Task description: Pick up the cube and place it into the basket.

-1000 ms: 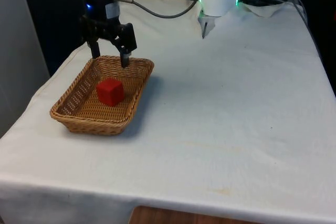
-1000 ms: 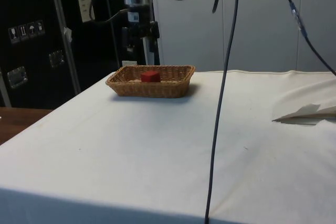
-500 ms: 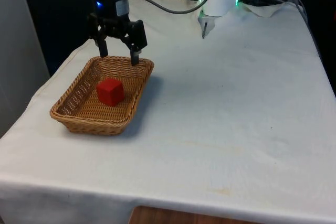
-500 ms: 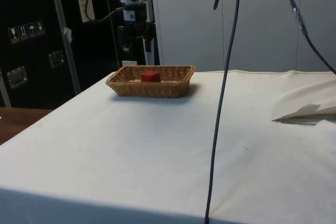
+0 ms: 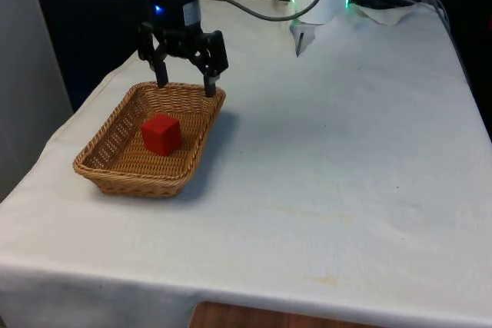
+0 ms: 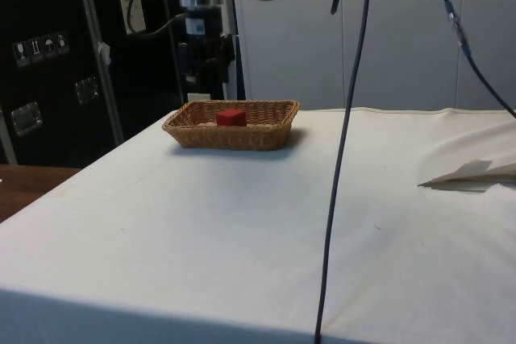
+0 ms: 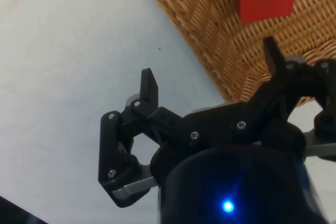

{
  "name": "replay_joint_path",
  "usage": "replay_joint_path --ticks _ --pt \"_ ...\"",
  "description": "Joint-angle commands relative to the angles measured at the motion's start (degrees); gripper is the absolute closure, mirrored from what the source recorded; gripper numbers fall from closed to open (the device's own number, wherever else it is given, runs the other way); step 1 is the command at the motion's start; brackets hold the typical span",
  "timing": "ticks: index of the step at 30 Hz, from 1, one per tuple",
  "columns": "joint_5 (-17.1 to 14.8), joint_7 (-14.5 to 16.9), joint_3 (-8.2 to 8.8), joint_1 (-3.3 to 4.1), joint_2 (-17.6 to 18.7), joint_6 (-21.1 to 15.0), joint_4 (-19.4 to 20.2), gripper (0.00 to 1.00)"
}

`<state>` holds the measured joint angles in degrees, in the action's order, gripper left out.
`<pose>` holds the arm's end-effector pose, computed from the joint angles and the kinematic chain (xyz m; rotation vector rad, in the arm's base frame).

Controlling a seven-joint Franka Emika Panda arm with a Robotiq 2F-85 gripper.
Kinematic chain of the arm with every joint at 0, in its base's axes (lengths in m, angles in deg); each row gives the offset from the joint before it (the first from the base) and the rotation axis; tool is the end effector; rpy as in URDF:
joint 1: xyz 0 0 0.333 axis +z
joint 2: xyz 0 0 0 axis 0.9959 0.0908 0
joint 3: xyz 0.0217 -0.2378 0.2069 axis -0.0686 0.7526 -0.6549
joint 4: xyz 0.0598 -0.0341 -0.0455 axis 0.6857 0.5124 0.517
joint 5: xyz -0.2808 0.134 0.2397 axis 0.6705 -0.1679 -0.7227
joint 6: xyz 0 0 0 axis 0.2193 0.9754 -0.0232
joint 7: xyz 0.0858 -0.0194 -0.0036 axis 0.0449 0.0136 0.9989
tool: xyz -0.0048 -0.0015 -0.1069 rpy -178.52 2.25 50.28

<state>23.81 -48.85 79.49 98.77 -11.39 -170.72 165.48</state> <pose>0.6629 -0.1881 0.2974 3.1063 -0.4628 0.0721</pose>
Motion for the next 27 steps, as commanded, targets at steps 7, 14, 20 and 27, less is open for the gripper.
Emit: replay_joint_path --ticks 7,14,20,27 --pt "0.2 0.9 -0.06 0.97 -0.9 -0.3 1.2 0.0" --pt "0.3 1.5 -0.46 1.49 -1.3 -0.3 1.8 0.0" --pt "0.7 2.0 -0.74 2.01 -1.9 -0.4 2.6 0.0" --pt "2.2 2.1 -1.83 2.46 -3.5 -0.3 3.7 0.0"
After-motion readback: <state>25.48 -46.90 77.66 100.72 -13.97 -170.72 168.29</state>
